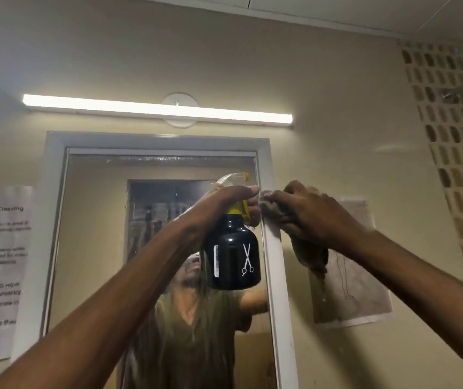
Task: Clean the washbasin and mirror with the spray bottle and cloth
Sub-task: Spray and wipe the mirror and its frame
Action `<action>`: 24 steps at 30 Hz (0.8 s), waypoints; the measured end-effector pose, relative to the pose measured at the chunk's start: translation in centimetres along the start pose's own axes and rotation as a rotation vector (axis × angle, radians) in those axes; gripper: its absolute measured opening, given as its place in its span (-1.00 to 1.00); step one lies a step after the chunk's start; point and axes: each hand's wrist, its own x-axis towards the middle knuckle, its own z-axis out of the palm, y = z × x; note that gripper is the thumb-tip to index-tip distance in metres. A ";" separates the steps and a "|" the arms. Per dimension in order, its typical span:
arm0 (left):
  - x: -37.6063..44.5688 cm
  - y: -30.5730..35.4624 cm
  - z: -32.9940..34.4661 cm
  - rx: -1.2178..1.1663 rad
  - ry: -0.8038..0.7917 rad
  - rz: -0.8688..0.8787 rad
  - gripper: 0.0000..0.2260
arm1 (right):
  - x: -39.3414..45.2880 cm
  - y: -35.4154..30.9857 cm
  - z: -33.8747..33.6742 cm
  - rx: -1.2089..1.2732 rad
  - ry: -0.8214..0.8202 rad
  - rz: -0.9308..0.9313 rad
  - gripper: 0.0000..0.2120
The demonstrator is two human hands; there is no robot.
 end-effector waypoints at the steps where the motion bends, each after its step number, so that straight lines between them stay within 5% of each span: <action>1: -0.6 -0.3 0.2 0.030 0.020 -0.002 -0.73 | -1.0 -0.3 0.4 -0.005 -0.005 -0.037 -0.50; 6: -3.3 -1.7 0.7 0.103 0.011 -0.052 -0.47 | -5.9 -2.2 2.4 0.056 -0.010 -0.097 -0.57; 19: -14.9 -5.1 2.7 0.037 0.102 -0.125 -0.67 | -19.7 -9.4 5.1 0.271 -0.416 0.162 -0.63; 24: -20.7 -5.8 3.5 0.065 0.203 -0.145 -0.94 | -21.1 -11.5 3.0 0.552 -0.284 0.412 -0.57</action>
